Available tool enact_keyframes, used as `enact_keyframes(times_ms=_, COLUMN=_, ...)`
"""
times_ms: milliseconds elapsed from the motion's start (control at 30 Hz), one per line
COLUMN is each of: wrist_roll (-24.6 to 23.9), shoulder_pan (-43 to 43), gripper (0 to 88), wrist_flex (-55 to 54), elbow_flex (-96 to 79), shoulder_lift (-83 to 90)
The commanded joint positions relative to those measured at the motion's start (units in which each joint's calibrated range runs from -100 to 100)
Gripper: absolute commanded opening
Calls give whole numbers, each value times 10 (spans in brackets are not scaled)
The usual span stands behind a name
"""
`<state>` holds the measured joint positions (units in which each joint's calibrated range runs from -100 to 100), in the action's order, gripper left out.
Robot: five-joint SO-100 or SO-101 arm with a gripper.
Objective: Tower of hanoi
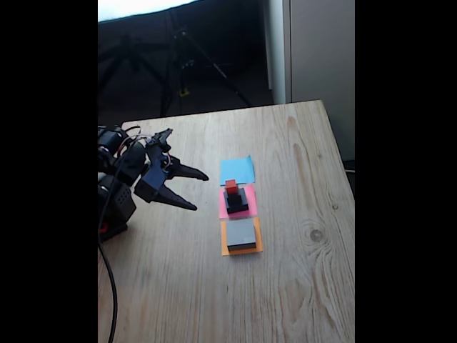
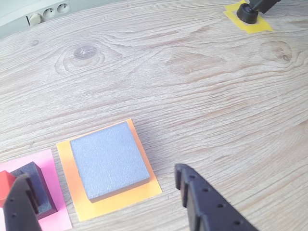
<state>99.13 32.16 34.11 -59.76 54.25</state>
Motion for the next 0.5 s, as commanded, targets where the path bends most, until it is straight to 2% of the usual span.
enact_keyframes(times_ms=0, wrist_roll=9, shoulder_pan=-3, gripper=414, wrist_flex=-133, elbow_flex=-34, shoulder_lift=-44)
enact_keyframes(times_ms=67, wrist_roll=9, shoulder_pan=-9, gripper=432, wrist_flex=-173, elbow_flex=-49, shoulder_lift=-66)
enact_keyframes(times_ms=200, wrist_roll=9, shoulder_pan=-17, gripper=455, wrist_flex=-321, elbow_flex=-97, shoulder_lift=-119)
enact_keyframes(times_ms=467, wrist_roll=9, shoulder_pan=-22, gripper=461, wrist_flex=-534, elbow_flex=-147, shoulder_lift=-230)
